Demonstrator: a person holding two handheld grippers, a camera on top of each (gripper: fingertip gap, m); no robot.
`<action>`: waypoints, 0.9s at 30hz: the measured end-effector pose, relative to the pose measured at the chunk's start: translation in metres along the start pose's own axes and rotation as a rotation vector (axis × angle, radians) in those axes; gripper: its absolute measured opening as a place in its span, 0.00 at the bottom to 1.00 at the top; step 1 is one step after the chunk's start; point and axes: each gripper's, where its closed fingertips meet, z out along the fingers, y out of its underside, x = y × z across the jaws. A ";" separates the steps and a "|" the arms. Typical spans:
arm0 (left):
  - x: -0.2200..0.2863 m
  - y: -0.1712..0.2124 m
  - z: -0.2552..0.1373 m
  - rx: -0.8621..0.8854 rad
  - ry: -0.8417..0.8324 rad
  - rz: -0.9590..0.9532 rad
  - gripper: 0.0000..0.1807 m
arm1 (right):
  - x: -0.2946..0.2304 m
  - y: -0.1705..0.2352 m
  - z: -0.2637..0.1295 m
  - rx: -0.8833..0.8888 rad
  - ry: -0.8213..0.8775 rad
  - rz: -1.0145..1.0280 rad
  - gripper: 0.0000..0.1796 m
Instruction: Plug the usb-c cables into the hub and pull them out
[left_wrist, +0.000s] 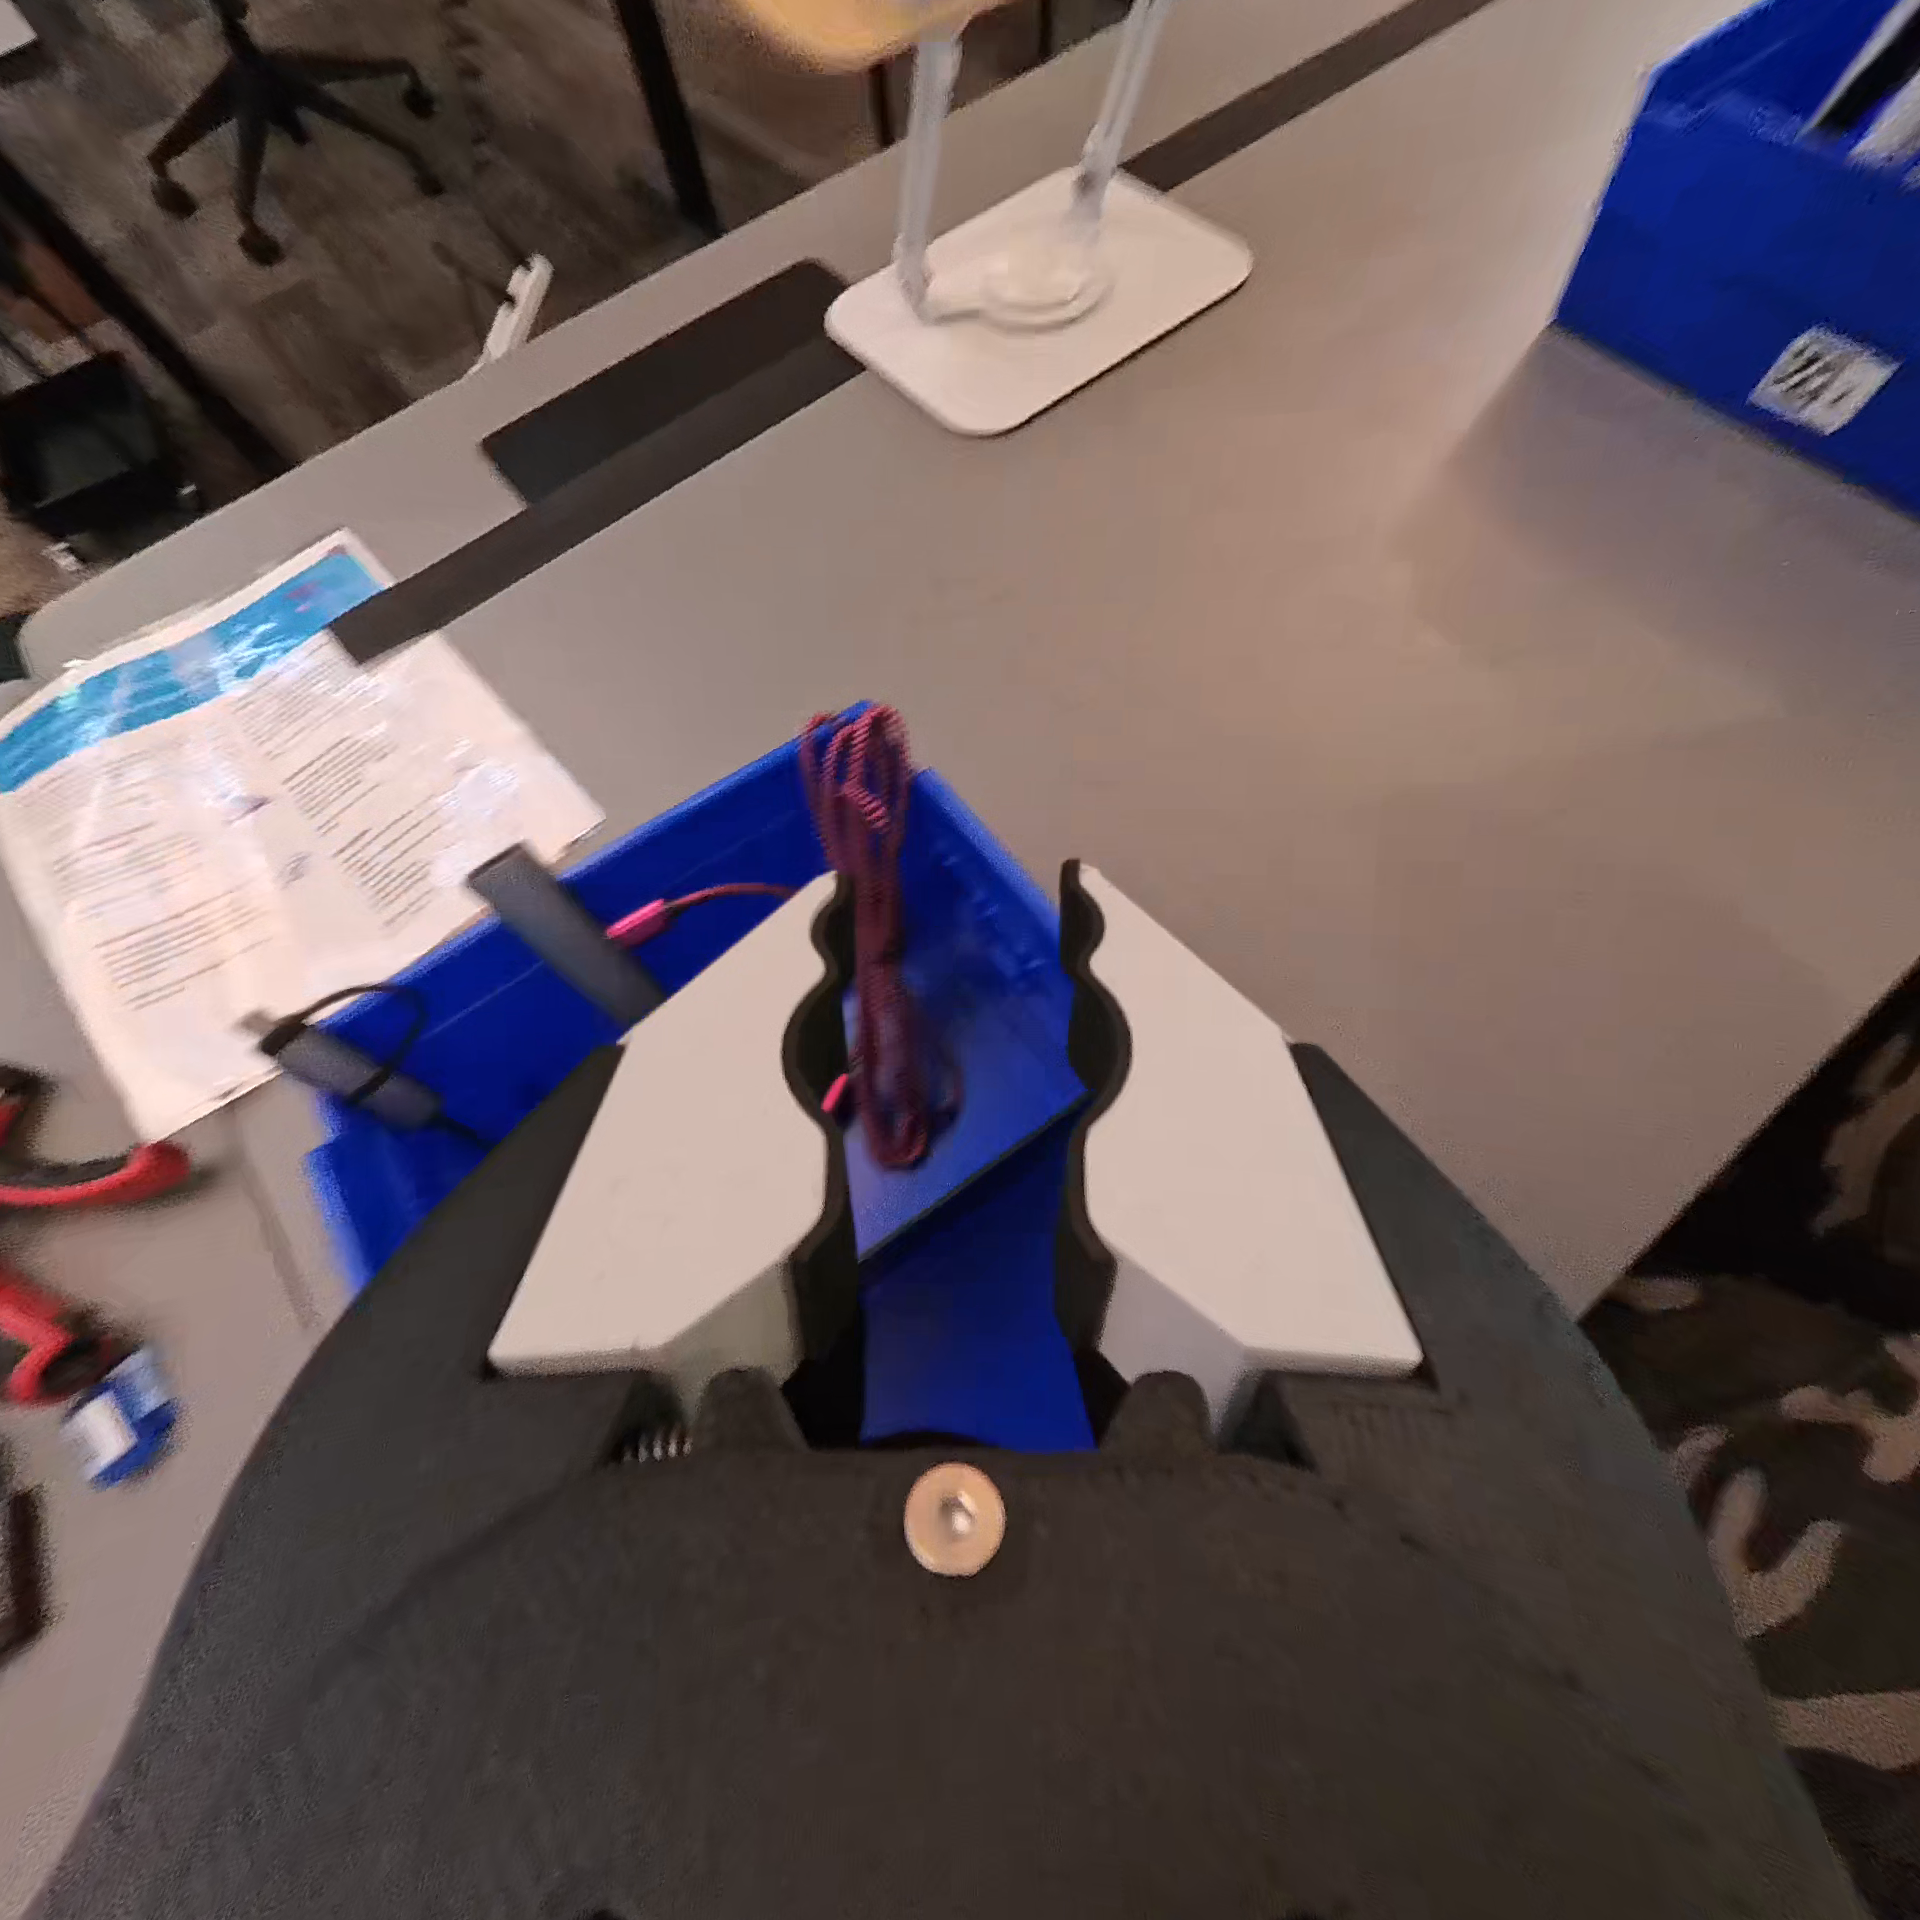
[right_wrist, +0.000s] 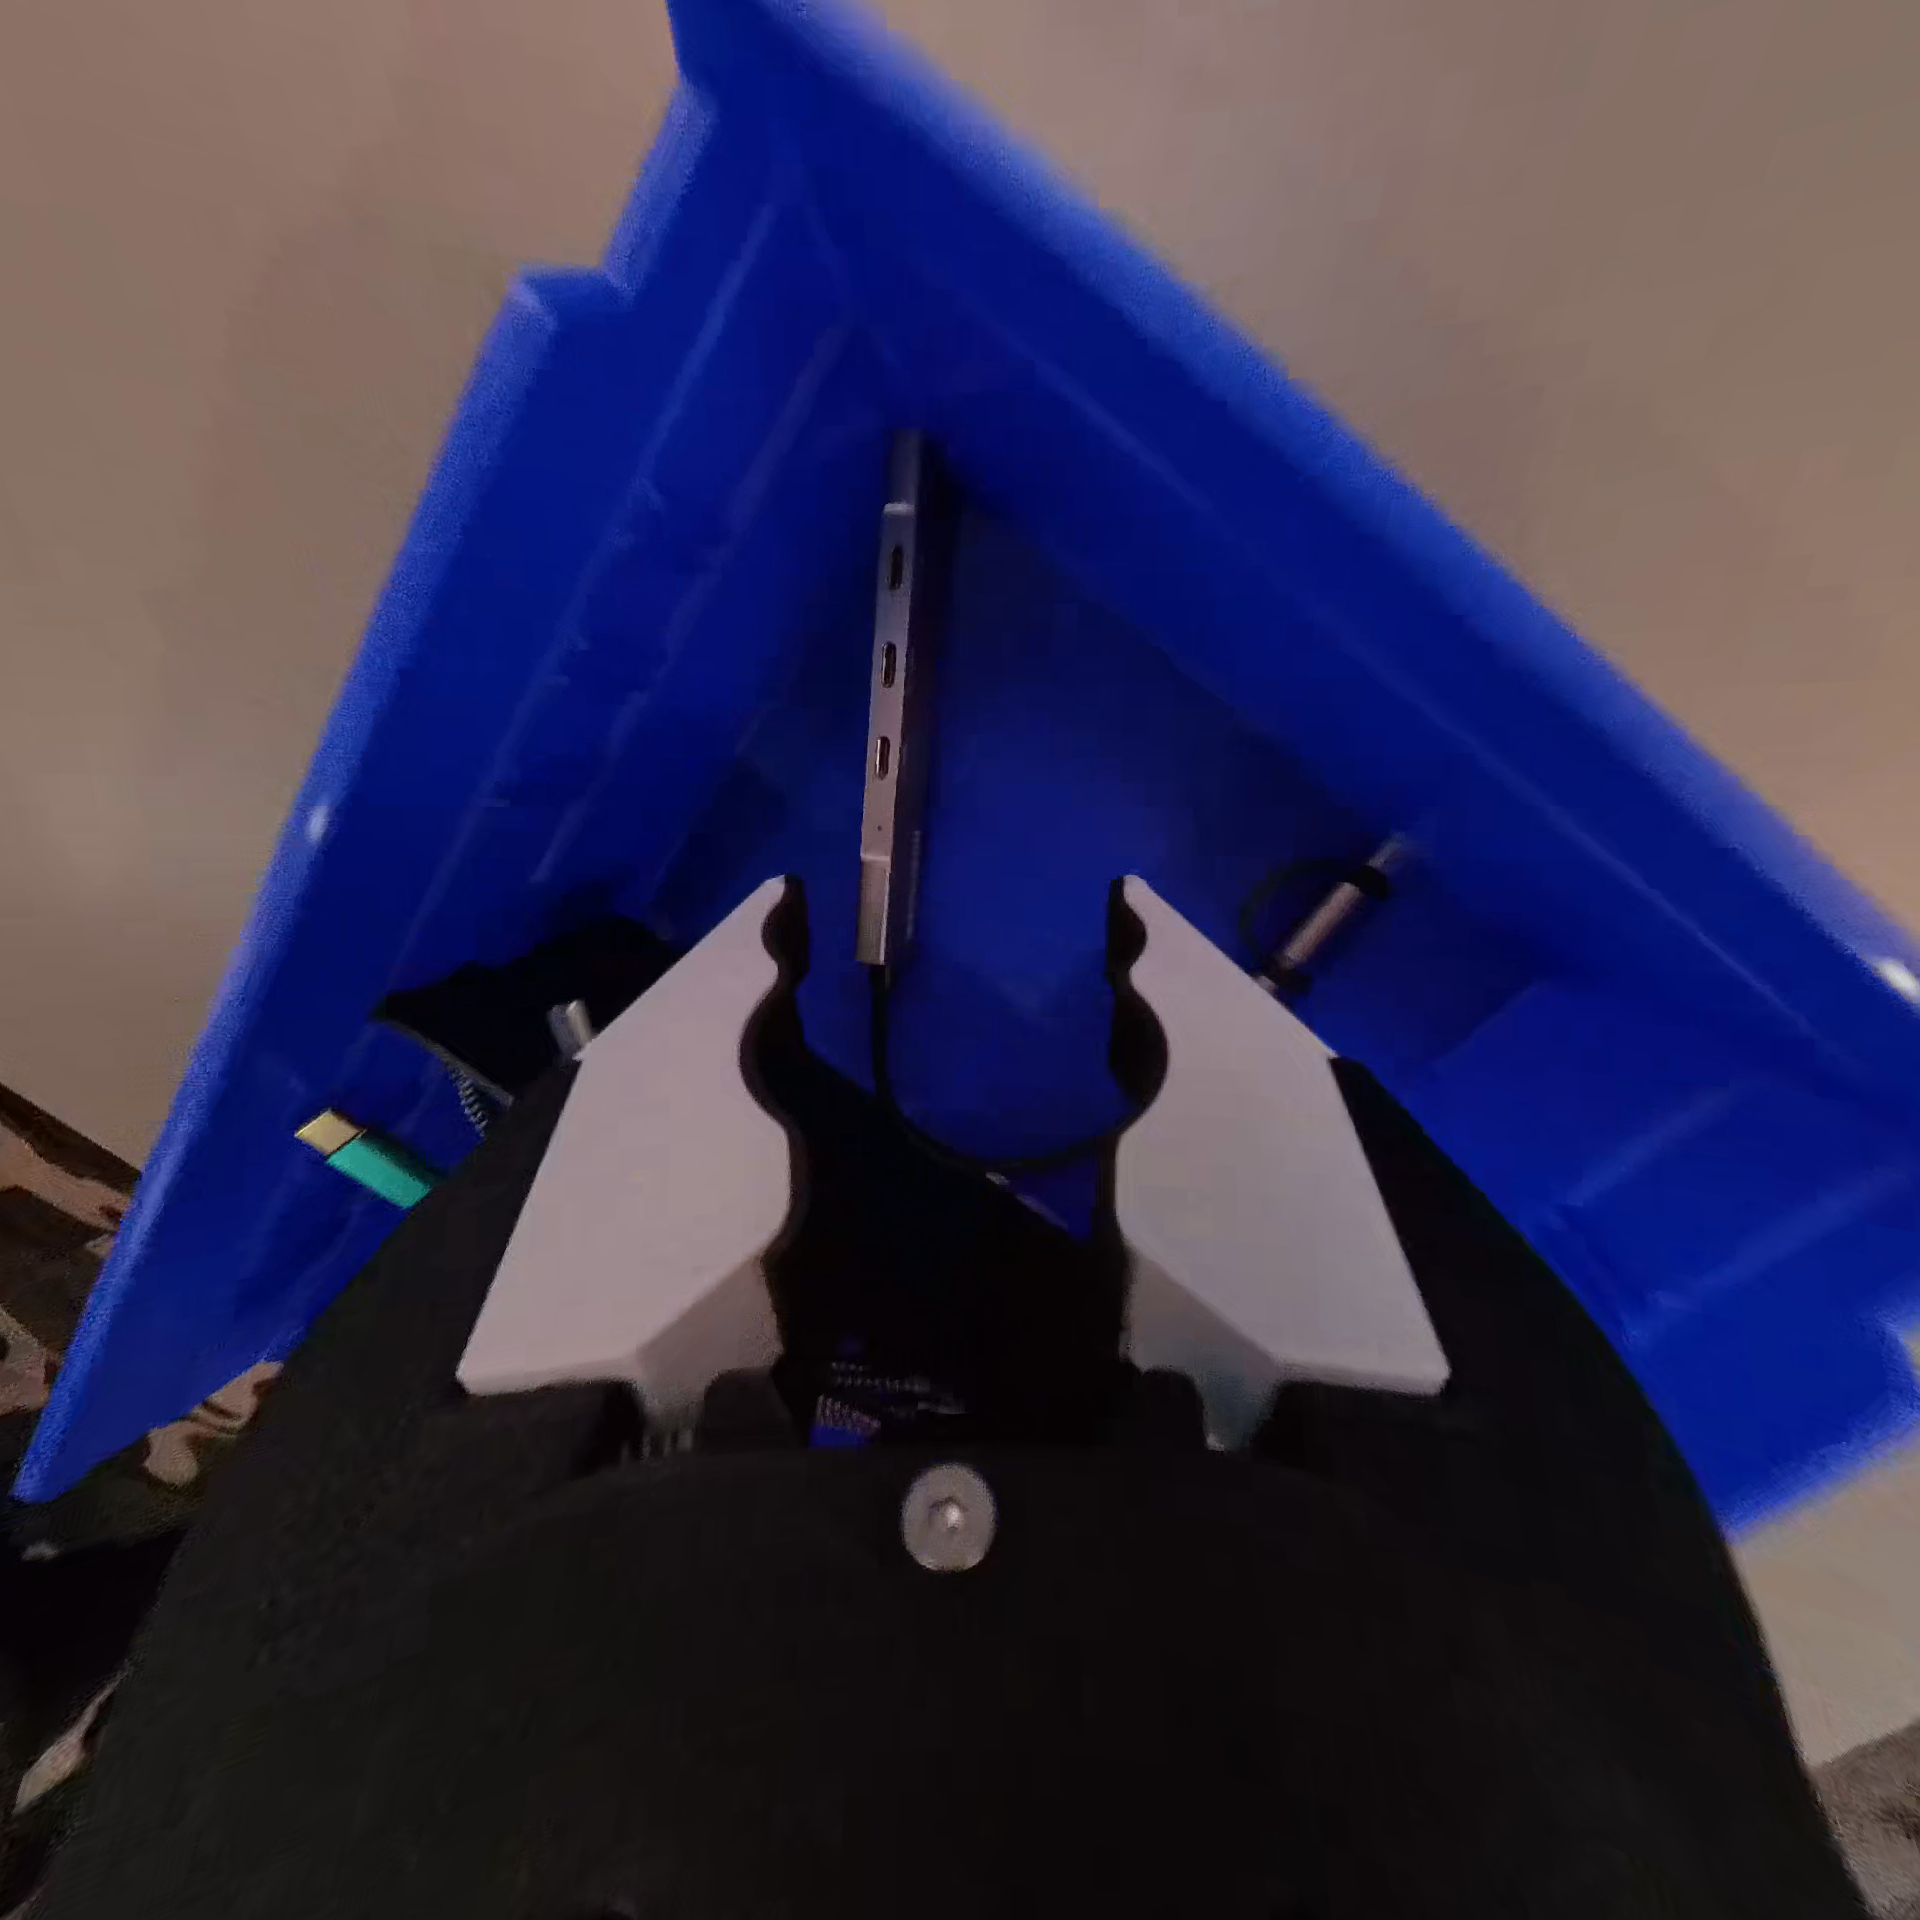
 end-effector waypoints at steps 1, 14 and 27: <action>-0.010 0.005 -0.002 -0.029 -0.023 0.020 0.20 | 0.001 -0.003 -0.011 0.037 0.013 -0.002 0.32; -0.087 0.076 0.055 -0.439 -0.136 -0.019 0.27 | -0.072 -0.033 -0.113 0.501 0.108 -0.132 0.18; -0.110 0.096 0.100 -0.461 -0.193 -0.205 0.13 | -0.145 -0.044 -0.143 0.613 0.164 -0.315 0.14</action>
